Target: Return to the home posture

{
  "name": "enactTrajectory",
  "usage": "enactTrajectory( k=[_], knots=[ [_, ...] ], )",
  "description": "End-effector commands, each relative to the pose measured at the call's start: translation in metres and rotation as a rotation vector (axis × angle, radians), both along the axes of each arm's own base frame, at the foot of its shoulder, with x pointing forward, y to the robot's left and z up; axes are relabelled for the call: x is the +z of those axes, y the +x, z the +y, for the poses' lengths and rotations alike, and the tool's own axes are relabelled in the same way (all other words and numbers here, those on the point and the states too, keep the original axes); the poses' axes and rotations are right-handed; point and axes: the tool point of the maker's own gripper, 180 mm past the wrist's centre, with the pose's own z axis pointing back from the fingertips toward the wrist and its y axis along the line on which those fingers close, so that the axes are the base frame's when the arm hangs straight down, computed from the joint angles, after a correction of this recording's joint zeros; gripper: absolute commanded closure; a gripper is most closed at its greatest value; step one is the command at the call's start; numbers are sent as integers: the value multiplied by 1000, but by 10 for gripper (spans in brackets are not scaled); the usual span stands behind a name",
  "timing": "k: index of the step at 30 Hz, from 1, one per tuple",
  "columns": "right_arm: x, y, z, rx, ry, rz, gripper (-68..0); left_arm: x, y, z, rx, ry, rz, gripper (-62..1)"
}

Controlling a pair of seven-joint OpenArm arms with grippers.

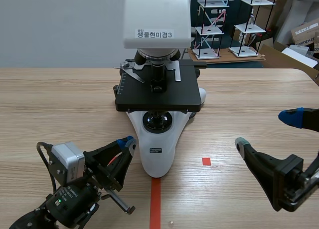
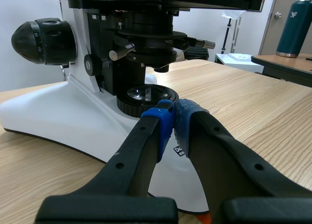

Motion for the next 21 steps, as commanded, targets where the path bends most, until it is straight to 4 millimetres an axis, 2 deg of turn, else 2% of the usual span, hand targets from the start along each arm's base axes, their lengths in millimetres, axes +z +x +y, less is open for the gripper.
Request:
enactTrajectory(
  k=[1,18,21],
  knots=[
    [8,2,2,6,6,-25,-578,9,2,1,8,-20,-32,-42],
    [8,2,2,6,6,-25,-578,4,3,0,7,-4,-13,-43],
    [8,2,2,6,6,-25,-578,3,3,4,6,9,-15,-94]
  ],
)
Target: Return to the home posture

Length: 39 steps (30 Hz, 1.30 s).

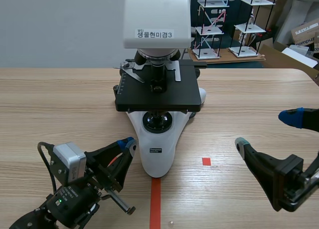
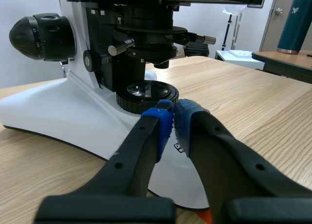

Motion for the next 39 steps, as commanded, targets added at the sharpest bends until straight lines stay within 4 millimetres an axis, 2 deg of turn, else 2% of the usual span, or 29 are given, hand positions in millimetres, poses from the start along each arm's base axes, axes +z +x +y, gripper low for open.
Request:
enactTrajectory(
  k=[1,3,8,12,17,22,25,28,33,39],
  knots=[
    [8,2,2,6,6,-25,-578,5,2,6,6,3,-25,-117],
    [8,2,2,6,6,-25,-578,2,0,11,7,19,-20,-148],
    [8,2,2,6,6,-25,-578,-3,-14,22,-4,59,-2,-161],
    [8,2,2,6,6,-25,-578,-6,-22,37,30,112,49,-241],
    [8,2,2,6,6,-25,-578,4,-32,58,91,169,83,-320],
    [8,2,2,6,6,-25,-578,3,-42,64,117,296,189,-387],
    [8,2,2,6,6,-25,-578,13,-48,65,118,336,213,-415],
    [8,2,2,6,6,-25,-578,34,-58,61,90,341,198,-440],
    [8,2,2,6,6,-25,-578,62,-64,57,88,356,228,-559],
    [8,2,2,6,6,-25,-578,86,-67,55,90,375,271,-623]
  ],
)
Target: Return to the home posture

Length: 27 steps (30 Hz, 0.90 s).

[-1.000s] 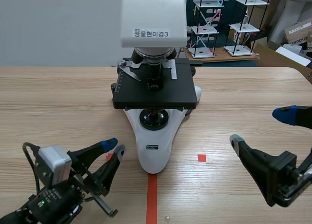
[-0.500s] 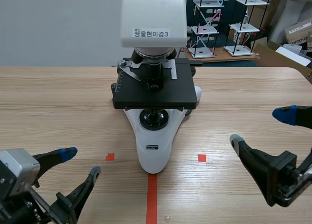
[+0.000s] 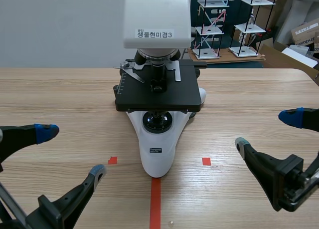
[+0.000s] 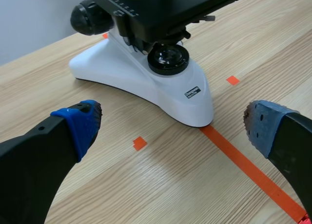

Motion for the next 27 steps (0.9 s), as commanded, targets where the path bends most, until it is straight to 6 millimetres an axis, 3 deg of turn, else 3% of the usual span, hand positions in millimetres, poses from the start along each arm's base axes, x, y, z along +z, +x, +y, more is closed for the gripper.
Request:
enactTrajectory(
  k=[1,10,27],
  knots=[
    [8,2,2,6,6,-25,-578,6,-2,0,-1,-15,-1,-623],
    [8,2,2,6,5,-24,-578,33,4,10,32,29,-69,-623],
    [8,2,2,6,6,-25,-578,37,8,12,34,36,-91,-623]
  ],
)
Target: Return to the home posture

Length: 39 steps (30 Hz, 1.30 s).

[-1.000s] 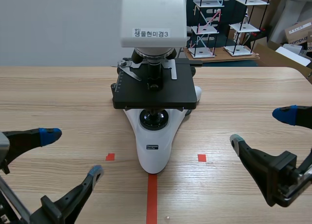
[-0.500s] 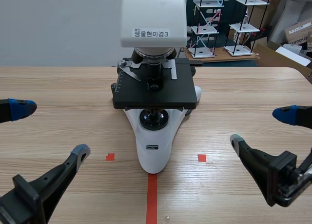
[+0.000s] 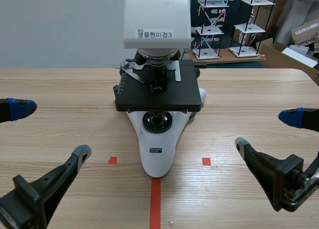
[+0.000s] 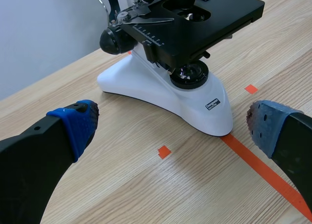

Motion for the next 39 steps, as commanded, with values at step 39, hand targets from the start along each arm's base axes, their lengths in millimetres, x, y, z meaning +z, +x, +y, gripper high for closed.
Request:
enactTrajectory(
  k=[39],
  knots=[
    [8,2,2,6,6,-25,-578,7,1,-2,-1,-16,-25,-623]
  ],
)
